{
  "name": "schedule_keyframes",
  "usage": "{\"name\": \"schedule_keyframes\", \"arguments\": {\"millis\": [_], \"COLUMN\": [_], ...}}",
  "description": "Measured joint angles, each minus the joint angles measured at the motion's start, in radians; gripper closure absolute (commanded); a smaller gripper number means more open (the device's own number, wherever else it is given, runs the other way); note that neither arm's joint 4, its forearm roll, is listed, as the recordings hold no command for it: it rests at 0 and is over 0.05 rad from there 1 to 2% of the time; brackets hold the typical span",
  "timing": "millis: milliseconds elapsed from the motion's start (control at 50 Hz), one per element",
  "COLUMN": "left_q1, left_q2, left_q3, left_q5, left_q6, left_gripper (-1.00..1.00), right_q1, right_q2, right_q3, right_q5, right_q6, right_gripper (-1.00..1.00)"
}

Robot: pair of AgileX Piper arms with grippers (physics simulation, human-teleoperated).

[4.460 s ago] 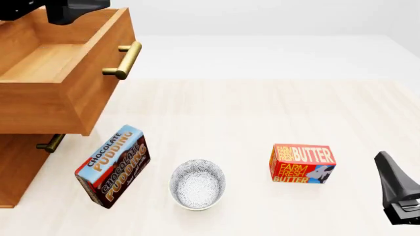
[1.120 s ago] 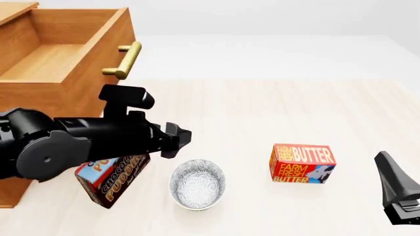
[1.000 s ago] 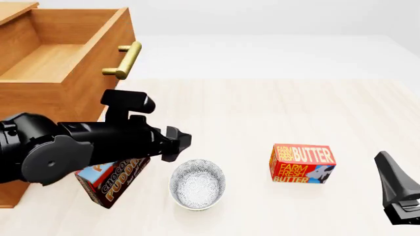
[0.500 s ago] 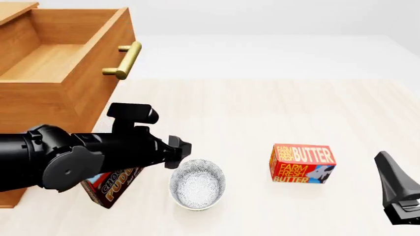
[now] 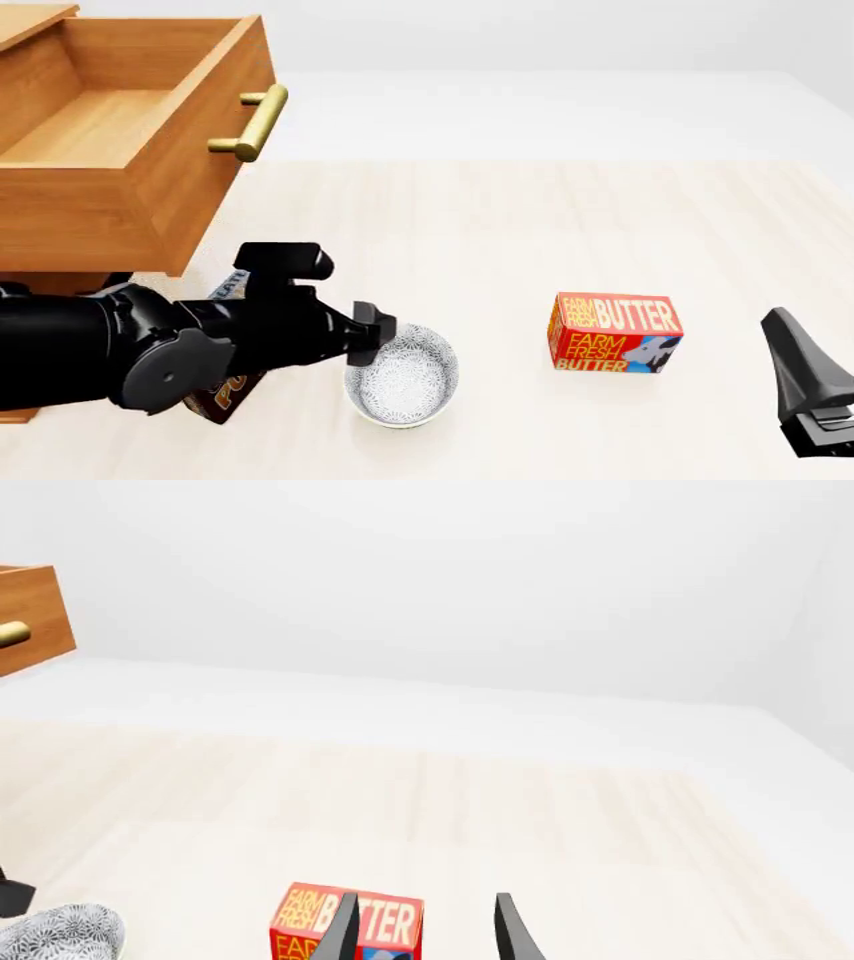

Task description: Put the bowl in the top drawer of the cabinet.

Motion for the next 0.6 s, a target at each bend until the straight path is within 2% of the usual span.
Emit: {"name": "schedule_keyframes", "arguments": {"millis": [600], "left_q1": [-0.02], "left_q2": [0.095], "left_q3": [0.052], "left_q5": [-0.112], "left_q6": [-0.071], "left_gripper": [-1.0], "right_q1": [0.0], "right_q2": [0.0], "right_q3": [0.0], "right_q5": [0.0], "right_q6": [0.0], "right_gripper": [-1.0]}}
